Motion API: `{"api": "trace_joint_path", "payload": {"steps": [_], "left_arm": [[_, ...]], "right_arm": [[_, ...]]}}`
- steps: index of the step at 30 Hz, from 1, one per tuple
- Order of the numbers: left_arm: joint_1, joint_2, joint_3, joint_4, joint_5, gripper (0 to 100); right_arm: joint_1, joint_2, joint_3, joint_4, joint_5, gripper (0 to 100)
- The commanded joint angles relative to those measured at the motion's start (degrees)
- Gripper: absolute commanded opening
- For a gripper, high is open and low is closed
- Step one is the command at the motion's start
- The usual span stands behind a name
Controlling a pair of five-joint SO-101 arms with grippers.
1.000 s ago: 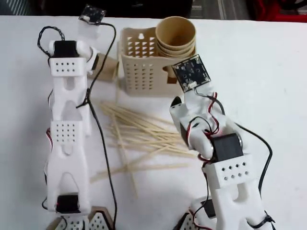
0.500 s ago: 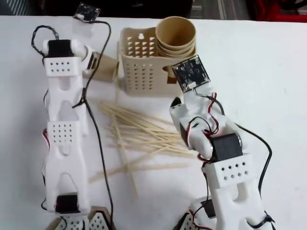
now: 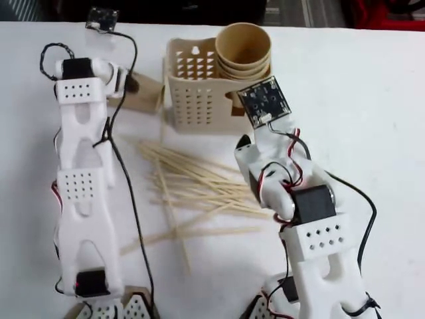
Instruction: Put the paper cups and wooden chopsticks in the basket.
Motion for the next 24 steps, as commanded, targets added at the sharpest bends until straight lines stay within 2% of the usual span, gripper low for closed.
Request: {"api": "trace_joint_path", "payload": {"steps": [1, 4, 9, 16, 24], "left_arm": [[1.54, -3.91, -0.18, -0.35, -4.66, 31], [3.3, -4.44, -0.26, 1.58, -7.82, 29], [5.67, -4.26, -5.01, 5.27, -13.19, 18], [7.43, -3.91, -18.55, 15.38, -13.36, 12], [8.04, -4.79, -18.29, 16.79, -13.36, 3]], "right_arm": [[-0.22, -1.1, -0.44, -1.01, -0.35, 7.7], [-0.04, -1.1, -0.44, -1.01, -0.35, 7.7], [0.04, -1.1, -0.35, -1.01, -0.35, 7.7], [0.04, -1.1, -0.35, -1.01, -0.35, 7.7], [0.04, -1.1, -0.35, -1.1, -0.35, 7.7]]}}
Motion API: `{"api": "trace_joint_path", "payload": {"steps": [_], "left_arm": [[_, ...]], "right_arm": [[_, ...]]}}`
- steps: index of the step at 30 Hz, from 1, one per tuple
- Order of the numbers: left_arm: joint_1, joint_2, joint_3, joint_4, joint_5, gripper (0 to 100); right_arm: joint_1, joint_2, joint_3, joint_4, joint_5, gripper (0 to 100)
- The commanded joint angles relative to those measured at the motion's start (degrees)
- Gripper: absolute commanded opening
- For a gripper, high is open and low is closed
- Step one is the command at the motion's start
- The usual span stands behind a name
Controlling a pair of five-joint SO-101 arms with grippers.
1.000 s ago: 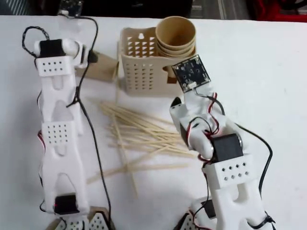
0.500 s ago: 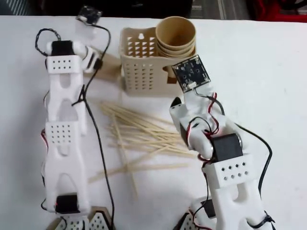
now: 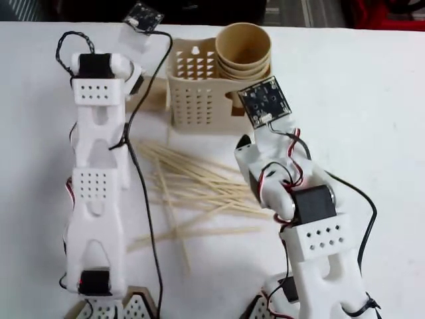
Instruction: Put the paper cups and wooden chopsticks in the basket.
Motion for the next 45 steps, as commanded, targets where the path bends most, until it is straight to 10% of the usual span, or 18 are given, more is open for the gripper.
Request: {"api": "trace_joint_path", "payload": {"steps": [1, 14, 30, 45], "left_arm": [[0.92, -4.35, -2.46, 0.53, -0.53, 2], [-8.48, -4.18, -2.37, -0.62, 10.37, 34], [-3.03, 9.89, -2.46, -9.23, 14.86, 32], [0.92, 2.86, -2.46, -4.57, 11.78, 2]], "right_arm": [[0.04, -1.1, -0.35, -1.1, -0.35, 7.7], [-0.04, -1.1, -0.35, -0.92, -0.35, 7.7], [-0.13, -1.01, 0.79, -1.27, -0.26, 7.7], [0.04, -1.01, 0.79, -1.36, -0.26, 7.7]]}}
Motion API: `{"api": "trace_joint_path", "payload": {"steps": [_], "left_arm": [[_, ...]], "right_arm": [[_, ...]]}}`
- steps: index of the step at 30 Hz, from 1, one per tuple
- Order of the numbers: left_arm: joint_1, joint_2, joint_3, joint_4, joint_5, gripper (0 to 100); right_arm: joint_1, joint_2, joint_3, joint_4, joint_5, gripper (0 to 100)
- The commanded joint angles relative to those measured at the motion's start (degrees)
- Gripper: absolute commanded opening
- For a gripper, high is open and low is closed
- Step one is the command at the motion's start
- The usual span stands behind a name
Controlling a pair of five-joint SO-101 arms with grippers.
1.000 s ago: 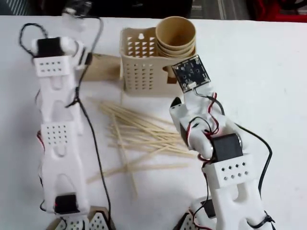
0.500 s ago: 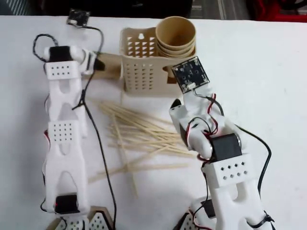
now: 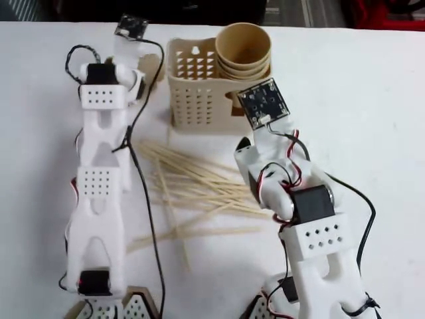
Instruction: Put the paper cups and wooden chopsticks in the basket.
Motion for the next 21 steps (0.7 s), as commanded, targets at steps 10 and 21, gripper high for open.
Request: {"api": "trace_joint_path", "payload": {"steps": [10, 21], "left_arm": [[1.36, -13.85, -2.02, 6.15, -0.79, 2], [-1.36, -25.8, -1.85, 8.53, -0.79, 2]], "right_arm": [[0.13, -1.01, -0.35, -1.19, -0.26, 7.7], [0.22, -1.54, -0.44, -1.1, -0.26, 7.7]]}}
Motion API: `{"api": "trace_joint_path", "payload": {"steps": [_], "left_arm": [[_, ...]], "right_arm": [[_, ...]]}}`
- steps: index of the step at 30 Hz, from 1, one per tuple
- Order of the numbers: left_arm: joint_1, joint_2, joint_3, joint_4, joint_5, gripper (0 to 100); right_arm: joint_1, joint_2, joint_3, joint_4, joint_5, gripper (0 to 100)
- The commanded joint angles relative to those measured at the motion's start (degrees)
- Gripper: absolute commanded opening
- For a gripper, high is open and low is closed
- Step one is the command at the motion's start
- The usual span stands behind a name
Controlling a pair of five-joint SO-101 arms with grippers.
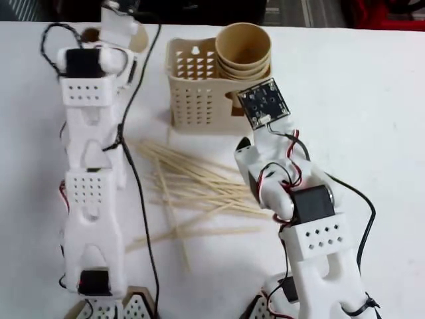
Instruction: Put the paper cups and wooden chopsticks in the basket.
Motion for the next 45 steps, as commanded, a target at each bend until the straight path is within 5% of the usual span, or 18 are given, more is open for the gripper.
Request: {"api": "trace_joint_path", "payload": {"steps": [1, 10, 21, 31, 45], "left_arm": [[-1.36, -8.04, -1.85, 0.26, -0.44, 2], [1.98, -20.44, 6.15, 0.35, -0.97, 2], [18.51, -42.59, 31.03, -0.26, -10.11, 2], [26.95, -42.86, 32.09, -2.46, -10.11, 2], [28.0, -35.74, 31.38, -6.68, -12.13, 4]], "right_arm": [[0.22, -1.54, -0.53, -1.1, -0.26, 7.7], [9.1, -1.63, -1.58, -4.53, -0.26, 7.7], [17.98, -1.1, 1.58, -13.93, -6.59, 7.7], [17.89, -1.1, 3.34, -15.78, -7.03, 7.7], [17.89, -1.1, 3.34, -15.78, -6.95, 7.7]]}}
